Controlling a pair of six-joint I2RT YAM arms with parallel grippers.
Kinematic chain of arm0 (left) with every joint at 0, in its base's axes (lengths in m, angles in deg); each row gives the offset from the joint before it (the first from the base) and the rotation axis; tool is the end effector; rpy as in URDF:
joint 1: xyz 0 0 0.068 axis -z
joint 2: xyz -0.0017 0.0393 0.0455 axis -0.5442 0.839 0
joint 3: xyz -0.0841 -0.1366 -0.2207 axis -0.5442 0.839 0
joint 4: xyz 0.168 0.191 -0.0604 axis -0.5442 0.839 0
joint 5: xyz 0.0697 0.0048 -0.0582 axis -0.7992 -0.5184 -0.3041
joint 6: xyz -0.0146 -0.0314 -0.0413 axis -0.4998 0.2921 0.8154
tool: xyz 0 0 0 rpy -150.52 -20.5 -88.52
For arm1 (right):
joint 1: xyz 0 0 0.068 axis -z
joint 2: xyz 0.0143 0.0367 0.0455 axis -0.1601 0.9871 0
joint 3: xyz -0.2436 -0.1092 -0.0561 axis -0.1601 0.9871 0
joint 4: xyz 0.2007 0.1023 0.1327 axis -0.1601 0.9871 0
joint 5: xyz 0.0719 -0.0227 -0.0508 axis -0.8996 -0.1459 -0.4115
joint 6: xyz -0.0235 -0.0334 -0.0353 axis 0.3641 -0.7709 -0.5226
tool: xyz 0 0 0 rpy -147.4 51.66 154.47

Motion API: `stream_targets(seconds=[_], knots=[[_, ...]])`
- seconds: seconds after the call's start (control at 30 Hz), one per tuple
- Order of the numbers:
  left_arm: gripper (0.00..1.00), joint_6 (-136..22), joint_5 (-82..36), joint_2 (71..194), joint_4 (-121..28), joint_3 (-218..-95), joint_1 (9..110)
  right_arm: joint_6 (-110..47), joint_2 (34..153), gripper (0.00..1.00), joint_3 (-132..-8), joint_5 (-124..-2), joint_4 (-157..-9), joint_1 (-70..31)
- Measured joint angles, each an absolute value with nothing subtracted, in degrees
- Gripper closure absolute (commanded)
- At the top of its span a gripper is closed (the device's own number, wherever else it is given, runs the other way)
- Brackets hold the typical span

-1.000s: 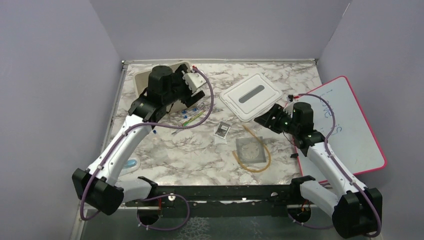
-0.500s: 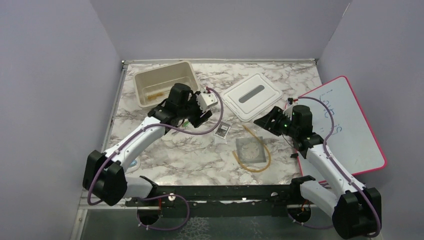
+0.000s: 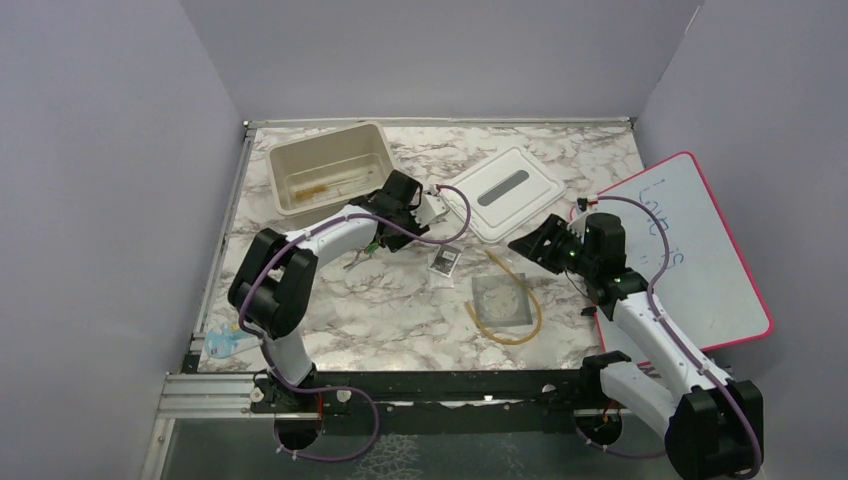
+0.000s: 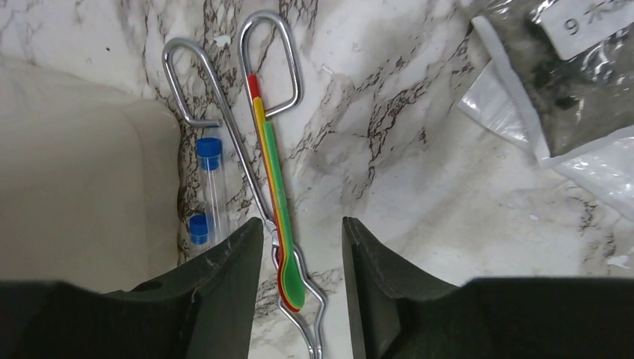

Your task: Organize the chemistry lab equipment

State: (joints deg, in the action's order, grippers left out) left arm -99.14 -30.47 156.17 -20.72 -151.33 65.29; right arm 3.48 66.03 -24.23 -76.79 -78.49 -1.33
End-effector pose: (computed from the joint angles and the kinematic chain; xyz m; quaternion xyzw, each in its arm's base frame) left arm 0.3064 -0.1944 0.2018 0.4983 0.8174 -0.0109 0.2888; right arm 0.2000 0.0507 0.2304 0.1337 0.8410 0.3650 0.3763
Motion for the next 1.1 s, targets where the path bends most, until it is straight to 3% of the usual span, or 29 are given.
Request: stream_targets(seconds=[0.37,0.57,0.77,0.9,1.1], knots=[[0.73,-98.68,-38.34,160.68,-19.1,-151.5,65.24,2.95,66.34,0.38,-24.23,-76.66,-78.47,-1.33],[0.74,-98.31,-40.72,163.67,-18.93,-153.05,65.24,2.89,66.38,0.38,-24.23,-76.66,-78.45,-1.33],[0.93,-98.09,-40.74,163.8,-18.84,-153.36,65.18,2.87,66.36,0.38,-24.23,-76.64,-78.43,-1.33],[1.0,-98.03,-39.91,163.71,-18.42,-153.75,64.96,2.89,66.36,0.38,-24.23,-76.64,-78.43,-1.33],[1.0,-98.09,-38.56,161.7,-17.16,-153.75,64.96,2.87,66.14,0.38,-24.23,-76.64,-78.36,-1.33]])
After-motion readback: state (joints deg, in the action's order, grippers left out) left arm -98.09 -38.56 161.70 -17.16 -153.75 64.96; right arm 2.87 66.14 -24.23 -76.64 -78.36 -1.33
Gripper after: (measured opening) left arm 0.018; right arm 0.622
